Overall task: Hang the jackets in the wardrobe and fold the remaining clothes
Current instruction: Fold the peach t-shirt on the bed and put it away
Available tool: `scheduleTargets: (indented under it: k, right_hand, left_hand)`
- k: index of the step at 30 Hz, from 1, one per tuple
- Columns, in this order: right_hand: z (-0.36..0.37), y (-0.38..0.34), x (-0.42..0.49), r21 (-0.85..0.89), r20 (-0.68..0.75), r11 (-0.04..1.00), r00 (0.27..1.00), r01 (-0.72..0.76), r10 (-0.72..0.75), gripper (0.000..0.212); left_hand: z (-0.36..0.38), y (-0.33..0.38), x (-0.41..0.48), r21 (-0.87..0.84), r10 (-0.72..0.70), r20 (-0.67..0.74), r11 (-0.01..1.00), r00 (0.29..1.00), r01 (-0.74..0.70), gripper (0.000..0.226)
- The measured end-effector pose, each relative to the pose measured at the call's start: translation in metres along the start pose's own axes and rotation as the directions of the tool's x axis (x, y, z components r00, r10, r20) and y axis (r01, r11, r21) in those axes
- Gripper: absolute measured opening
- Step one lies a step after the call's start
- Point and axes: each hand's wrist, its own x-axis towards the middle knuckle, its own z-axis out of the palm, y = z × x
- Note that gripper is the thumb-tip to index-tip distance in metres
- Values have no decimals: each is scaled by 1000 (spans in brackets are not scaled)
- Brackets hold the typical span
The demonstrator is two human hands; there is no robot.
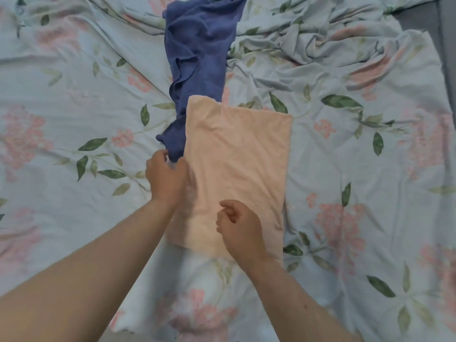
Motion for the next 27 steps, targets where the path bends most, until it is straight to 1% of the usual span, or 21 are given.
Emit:
scheduleTargets:
  k: [1, 2, 3, 4, 5, 6, 7, 8, 9, 10, 12, 13, 15, 17, 21, 23, 25, 27]
  right_hand:
    - [-22, 7, -3, -44, -151, 999, 988, 14, -20, 19]
    - [-44, 14, -6, -115, -292, 993, 956, 8, -42, 18]
    - [-64, 21, -9, -179, -401, 983, 915, -31, -44, 17]
    - [-81, 27, -13, -211, -464, 972, 886, -105, -5, 18]
    - [-94, 34, -15, -210, -470, 956, 879, -206, 86, 19]
    - [-101, 41, -16, -192, -423, 936, 885, -296, 194, 19]
    - [-103, 46, -18, -174, -342, 919, 897, -354, 280, 18]
    - [-104, 50, -20, -168, -262, 911, 908, -377, 327, 19]
    - [-104, 53, -21, -183, -221, 910, 917, -373, 332, 21]
    - [-106, 54, -20, -213, -217, 911, 926, -354, 309, 24]
    - [-109, 53, -16, -225, -203, 920, 939, -320, 277, 29]
    - [-111, 52, -16, -185, -179, 931, 942, -316, 284, 28]
    - [-110, 52, -19, -79, -151, 948, 943, -310, 296, 28]
    - [-107, 51, -24, -18, -164, 958, 946, -287, 280, 27]
    - [-98, 49, -26, 69, -207, 960, 937, -273, 281, 18]
    - [-92, 50, -25, 119, -222, 952, 927, -282, 302, 17]
    - [-87, 51, -23, 207, -178, 927, 919, -313, 350, 16]
    - [-85, 52, -22, 285, -74, 890, 917, -356, 391, 6]
  left_hand:
    - [-7, -13, -21, -30, -98, 25, 995, 995, 99, 22]
    - [-13, -24, -43, -49, -188, 82, 980, 979, 192, 21]
    - [-19, -34, -62, -58, -257, 146, 962, 955, 267, 22]
    - [-24, -40, -76, -60, -302, 203, 945, 931, 320, 23]
    - [-27, -44, -86, -63, -339, 250, 929, 907, 365, 23]
    - [-29, -45, -92, -80, -373, 306, 907, 876, 414, 22]
    - [-32, -45, -95, -118, -407, 383, 869, 829, 481, 22]
    - [-34, -44, -98, -171, -431, 470, 812, 770, 559, 21]
    - [-35, -44, -99, -217, -446, 542, 744, 712, 632, 19]
    - [-36, -44, -100, -242, -455, 579, 697, 676, 676, 18]
    - [-37, -46, -103, -242, -475, 577, 677, 665, 695, 14]
    - [-36, -47, -105, -248, -482, 570, 671, 666, 698, 12]
    - [-34, -47, -111, -289, -496, 567, 628, 658, 723, 12]
    - [-31, -46, -118, -342, -510, 558, 577, 655, 741, 14]
    - [-28, -40, -129, -370, -529, 530, 559, 663, 742, 17]
    - [-29, -39, -130, -375, -533, 539, 542, 652, 753, 17]
    - [-29, -38, -132, -382, -535, 550, 522, 641, 763, 19]
    - [-30, -37, -134, -379, -542, 543, 523, 641, 763, 18]
